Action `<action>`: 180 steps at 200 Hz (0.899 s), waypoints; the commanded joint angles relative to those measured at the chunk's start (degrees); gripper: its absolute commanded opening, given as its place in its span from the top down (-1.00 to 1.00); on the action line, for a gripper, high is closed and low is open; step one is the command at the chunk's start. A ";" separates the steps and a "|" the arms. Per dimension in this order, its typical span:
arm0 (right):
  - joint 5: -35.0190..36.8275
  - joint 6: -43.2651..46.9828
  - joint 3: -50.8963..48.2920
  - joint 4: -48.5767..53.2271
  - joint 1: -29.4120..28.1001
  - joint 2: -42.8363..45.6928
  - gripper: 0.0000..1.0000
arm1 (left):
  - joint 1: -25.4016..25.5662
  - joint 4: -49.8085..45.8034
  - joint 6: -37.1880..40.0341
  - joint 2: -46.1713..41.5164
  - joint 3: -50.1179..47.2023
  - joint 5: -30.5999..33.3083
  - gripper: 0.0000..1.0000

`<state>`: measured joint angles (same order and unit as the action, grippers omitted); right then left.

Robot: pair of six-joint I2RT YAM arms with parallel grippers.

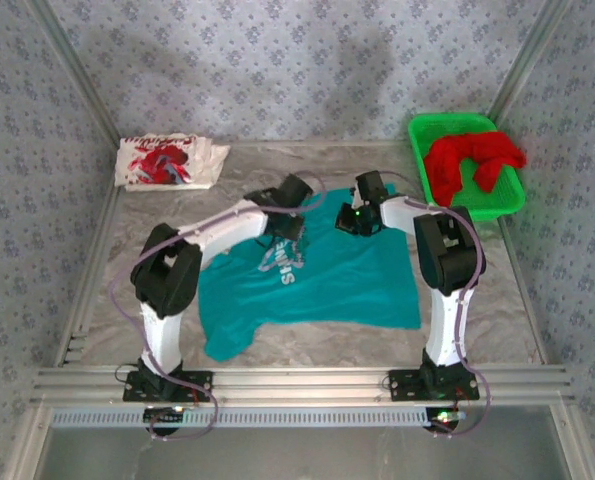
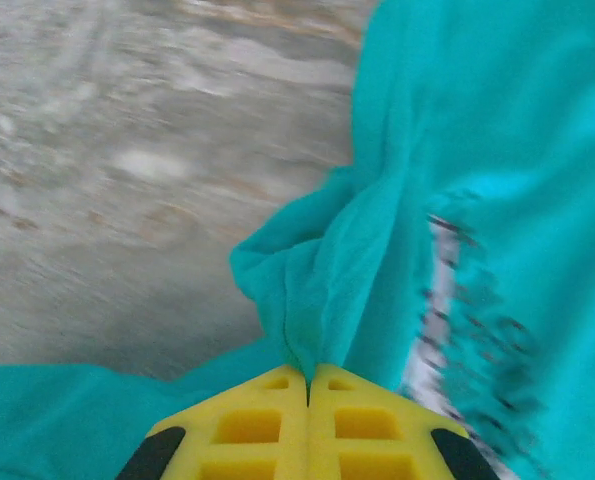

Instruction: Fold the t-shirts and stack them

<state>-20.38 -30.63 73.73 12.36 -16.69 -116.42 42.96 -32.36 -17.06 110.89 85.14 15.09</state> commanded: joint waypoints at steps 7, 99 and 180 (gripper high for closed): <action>1.60 -0.44 -1.23 0.84 1.26 -2.12 1.00 | 5.41 2.08 -9.80 -5.22 -6.59 8.20 0.99; 2.05 -0.14 -3.51 -0.09 3.46 -1.66 1.00 | 0.13 12.41 -2.57 -32.50 -25.12 -3.23 -0.02; 2.22 -1.09 -7.55 -2.43 2.59 -0.05 1.00 | -14.27 12.34 2.63 -5.50 -12.30 -26.83 -0.31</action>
<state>-21.34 -31.11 68.64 4.78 -13.74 -115.02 29.34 -19.77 -16.56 101.54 68.58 -3.03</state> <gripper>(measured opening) 0.066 0.646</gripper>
